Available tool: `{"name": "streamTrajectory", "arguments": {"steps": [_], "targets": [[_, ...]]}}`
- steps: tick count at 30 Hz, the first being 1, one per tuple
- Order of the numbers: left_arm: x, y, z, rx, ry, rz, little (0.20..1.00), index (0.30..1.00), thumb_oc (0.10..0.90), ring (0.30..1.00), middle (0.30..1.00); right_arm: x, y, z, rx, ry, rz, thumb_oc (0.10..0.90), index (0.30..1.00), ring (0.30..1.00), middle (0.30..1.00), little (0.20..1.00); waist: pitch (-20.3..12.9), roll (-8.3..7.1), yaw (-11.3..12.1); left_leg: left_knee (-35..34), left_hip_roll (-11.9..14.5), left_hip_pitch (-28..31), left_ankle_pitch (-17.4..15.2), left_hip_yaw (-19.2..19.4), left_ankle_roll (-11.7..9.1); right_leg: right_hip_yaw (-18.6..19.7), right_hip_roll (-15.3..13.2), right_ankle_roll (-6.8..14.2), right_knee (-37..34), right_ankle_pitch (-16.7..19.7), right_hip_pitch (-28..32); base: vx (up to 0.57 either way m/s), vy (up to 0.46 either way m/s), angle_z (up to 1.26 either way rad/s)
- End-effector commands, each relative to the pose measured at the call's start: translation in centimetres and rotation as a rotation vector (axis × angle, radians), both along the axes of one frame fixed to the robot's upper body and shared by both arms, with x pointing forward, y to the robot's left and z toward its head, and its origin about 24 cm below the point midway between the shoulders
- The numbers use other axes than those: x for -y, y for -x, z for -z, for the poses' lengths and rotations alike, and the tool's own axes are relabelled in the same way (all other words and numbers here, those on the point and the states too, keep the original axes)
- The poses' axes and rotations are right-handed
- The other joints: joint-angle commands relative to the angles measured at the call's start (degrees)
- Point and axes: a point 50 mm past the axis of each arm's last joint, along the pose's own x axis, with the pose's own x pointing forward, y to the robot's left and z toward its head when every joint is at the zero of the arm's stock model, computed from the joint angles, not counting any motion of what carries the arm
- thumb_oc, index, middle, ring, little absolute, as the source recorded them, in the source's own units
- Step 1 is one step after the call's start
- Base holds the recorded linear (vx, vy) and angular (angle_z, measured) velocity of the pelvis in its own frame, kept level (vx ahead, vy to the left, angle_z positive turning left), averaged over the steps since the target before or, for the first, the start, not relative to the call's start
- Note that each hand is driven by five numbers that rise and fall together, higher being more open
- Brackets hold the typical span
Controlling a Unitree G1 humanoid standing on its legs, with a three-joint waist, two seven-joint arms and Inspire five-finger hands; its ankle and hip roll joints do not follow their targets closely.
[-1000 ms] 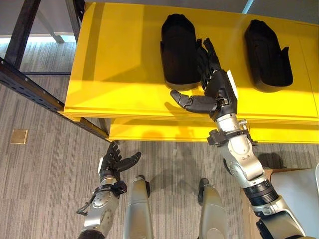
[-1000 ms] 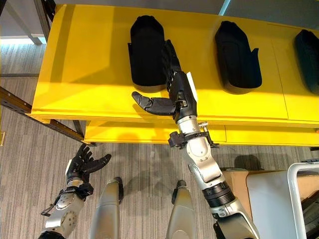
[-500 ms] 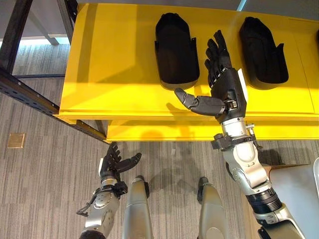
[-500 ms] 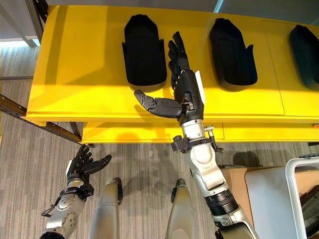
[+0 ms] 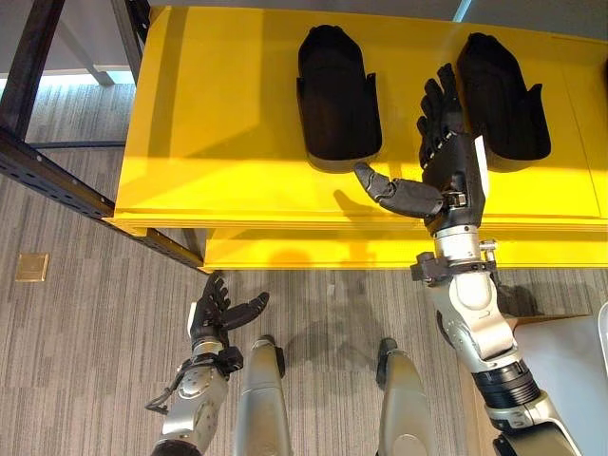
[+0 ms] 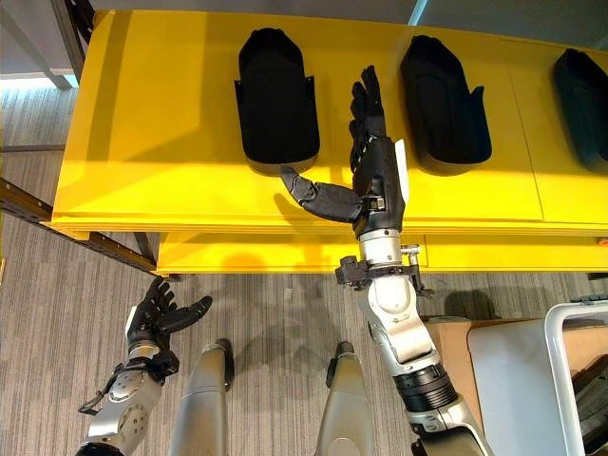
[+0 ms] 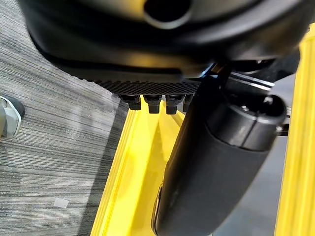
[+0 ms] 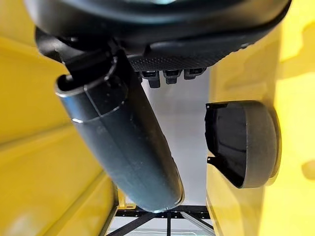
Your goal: Move parts from the plastic box to the shelf.
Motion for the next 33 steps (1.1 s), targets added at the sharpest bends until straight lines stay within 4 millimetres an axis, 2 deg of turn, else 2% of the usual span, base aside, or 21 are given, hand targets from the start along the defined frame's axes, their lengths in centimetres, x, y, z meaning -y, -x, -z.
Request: {"name": "streamTrajectory", "arguments": {"steps": [1,12,33], "targets": [[-0.4,-0.6,-2.8,0.156,-0.077,0.03,1.0,1.0,0.9,1.0,1.0,0.6,0.6,-4.3,0.238,-0.072,0.029,0.9,1.0,1.0,1.0,1.0,-4.2,0.36,0.6,-3.5,0.8,-1.9,2.8,-3.8,0.8,-0.7,0.3,-3.5,1.7,-3.1,4.4,0.0,0.0,0.0],[-0.6,-0.6,-3.0,0.162,-0.084,0.047,1.0,1.0,0.9,1.0,1.0,0.6,-1.3,-4.1,0.168,-0.061,0.04,0.9,1.0,1.0,1.0,1.0,-3.9,0.81,1.6,-2.9,0.6,-1.8,2.3,-4.0,0.8,-0.8,0.2,-3.6,2.3,-3.5,4.6,0.0,0.0,0.0],[-1.1,-0.3,-2.7,0.146,-0.082,0.053,1.0,1.0,0.9,1.0,1.0,1.3,-3.8,-4.2,0.083,-0.034,0.064,0.9,1.0,1.0,1.0,1.0,-3.9,0.66,2.8,-2.7,0.3,-1.9,2.3,-4.2,0.9,-1.2,0.2,-3.8,2.7,-3.9,4.9,0.0,0.0,0.0]]}}
